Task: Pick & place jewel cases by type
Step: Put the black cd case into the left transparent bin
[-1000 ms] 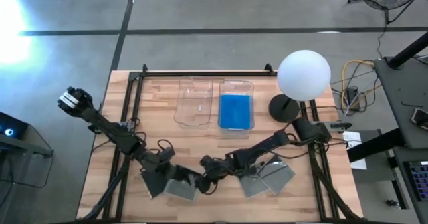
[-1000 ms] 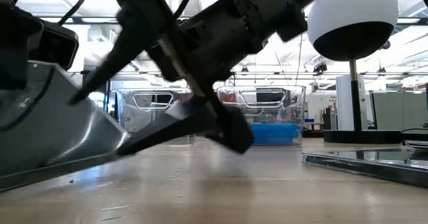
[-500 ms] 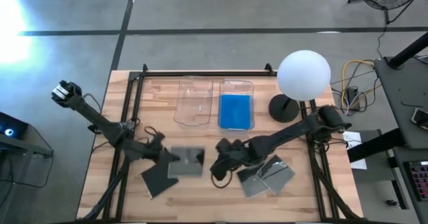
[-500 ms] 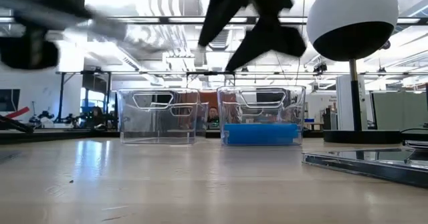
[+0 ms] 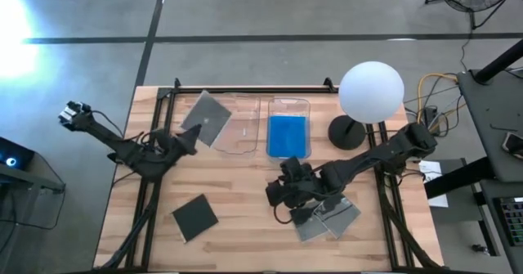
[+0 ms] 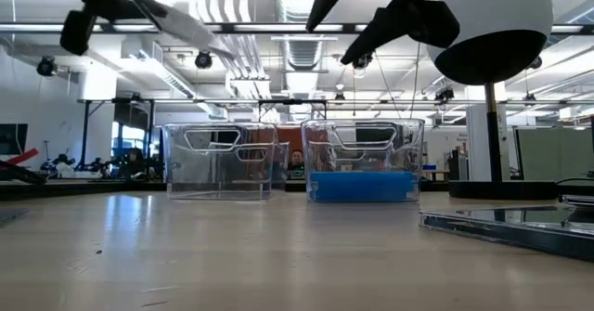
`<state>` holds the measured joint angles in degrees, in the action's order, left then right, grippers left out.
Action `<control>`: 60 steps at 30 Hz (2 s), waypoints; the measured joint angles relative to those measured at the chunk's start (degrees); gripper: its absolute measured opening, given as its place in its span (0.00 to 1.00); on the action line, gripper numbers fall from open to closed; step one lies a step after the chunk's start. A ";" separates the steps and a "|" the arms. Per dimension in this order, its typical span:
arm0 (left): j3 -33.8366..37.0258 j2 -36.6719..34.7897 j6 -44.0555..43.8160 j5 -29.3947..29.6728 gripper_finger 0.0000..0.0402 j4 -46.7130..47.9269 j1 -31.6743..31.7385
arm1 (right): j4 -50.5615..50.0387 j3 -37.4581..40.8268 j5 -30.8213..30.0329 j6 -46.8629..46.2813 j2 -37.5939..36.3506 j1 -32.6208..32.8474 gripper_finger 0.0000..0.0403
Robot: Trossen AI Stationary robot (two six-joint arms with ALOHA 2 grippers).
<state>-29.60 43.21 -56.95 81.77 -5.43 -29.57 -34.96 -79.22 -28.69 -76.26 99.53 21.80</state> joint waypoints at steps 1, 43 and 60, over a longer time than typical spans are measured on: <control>-0.61 0.91 3.81 -1.54 0.01 0.04 1.31 | 0.14 0.21 0.05 -0.28 -0.01 0.00 0.57; -47.74 56.42 58.62 -44.43 0.04 63.02 31.29 | -0.98 3.28 3.85 -6.55 -0.02 0.63 0.57; -53.34 49.47 53.17 -62.05 0.36 68.36 28.66 | -1.04 3.28 6.84 -3.15 -0.02 1.20 0.57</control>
<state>-82.93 92.68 -3.78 19.72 62.93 -0.91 -36.00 -75.94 -21.85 -79.40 99.50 23.00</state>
